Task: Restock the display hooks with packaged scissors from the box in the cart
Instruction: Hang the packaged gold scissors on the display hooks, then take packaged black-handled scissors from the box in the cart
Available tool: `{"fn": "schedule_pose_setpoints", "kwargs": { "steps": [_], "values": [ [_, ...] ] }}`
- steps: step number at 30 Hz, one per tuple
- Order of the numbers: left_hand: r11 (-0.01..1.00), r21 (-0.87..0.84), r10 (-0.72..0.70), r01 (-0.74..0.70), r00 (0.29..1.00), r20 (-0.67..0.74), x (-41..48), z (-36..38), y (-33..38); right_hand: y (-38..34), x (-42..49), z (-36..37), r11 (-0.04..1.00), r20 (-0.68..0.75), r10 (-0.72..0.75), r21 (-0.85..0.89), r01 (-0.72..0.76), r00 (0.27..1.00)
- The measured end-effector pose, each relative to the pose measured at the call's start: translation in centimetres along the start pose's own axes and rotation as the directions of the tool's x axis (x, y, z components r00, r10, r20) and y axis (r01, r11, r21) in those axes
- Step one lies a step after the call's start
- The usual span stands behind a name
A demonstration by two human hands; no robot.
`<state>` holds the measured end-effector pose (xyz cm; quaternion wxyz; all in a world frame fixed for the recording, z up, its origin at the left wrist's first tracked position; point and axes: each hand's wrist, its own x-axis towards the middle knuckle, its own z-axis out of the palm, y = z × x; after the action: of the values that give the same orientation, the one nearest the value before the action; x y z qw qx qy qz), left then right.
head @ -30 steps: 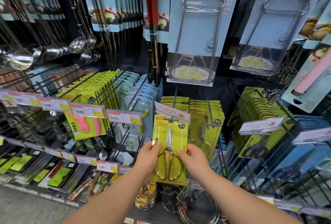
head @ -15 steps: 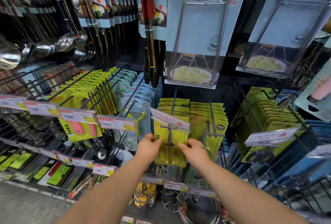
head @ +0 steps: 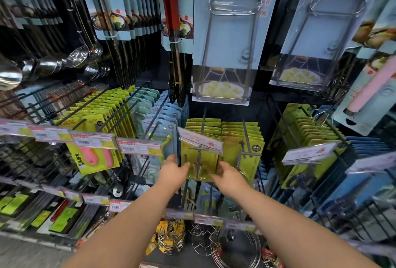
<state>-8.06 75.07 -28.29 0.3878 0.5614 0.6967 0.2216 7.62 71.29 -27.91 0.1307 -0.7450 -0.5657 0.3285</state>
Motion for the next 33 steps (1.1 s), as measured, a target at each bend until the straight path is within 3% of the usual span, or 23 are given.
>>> {"fn": "schedule_pose_setpoints", "kwargs": {
  "steps": [3,5,8,11,16,23,29,33],
  "values": [
    [0.934,0.328,0.134,-0.14,0.99,0.041,-1.6,-0.6,-0.7,0.4,-2.0,-0.9,0.983,-0.025,-0.071,-0.173,0.066,0.997],
    [0.779,0.572,0.254,-0.257,0.963,0.086,-3.2,-0.7,-0.7,0.9,-3.5,-1.5,0.935,-0.035,-0.095,-0.347,0.077,0.995],
    [0.58,0.714,0.385,-0.393,0.904,0.185,-5.7,-0.2,-0.5,2.1,-5.9,-2.1,0.828,-0.045,-0.119,-0.556,0.074,0.992],
    [0.512,0.736,0.357,-0.444,0.889,0.288,-7.7,0.8,-0.2,3.5,-8.2,-2.7,0.774,-0.043,-0.087,-0.632,0.04,0.995],
    [0.44,0.742,0.351,-0.506,0.857,0.376,-11.0,2.3,0.3,6.4,-11.9,-3.2,0.782,-0.047,0.008,-0.623,-0.036,0.999],
    [0.423,0.711,0.369,-0.561,0.824,0.43,-16.2,6.9,1.8,12.7,-19.5,-4.9,0.796,-0.115,0.077,-0.59,-0.131,0.99],
    [0.338,0.625,0.446,-0.704,0.704,0.552,-26.4,14.9,4.3,22.6,-30.7,-6.3,0.813,-0.243,0.244,-0.476,-0.335,0.939],
    [0.232,0.531,0.46,-0.815,0.573,0.678,-35.5,20.8,5.8,29.3,-40.9,-6.7,0.802,-0.322,0.371,-0.361,-0.476,0.871]
  ]
}}
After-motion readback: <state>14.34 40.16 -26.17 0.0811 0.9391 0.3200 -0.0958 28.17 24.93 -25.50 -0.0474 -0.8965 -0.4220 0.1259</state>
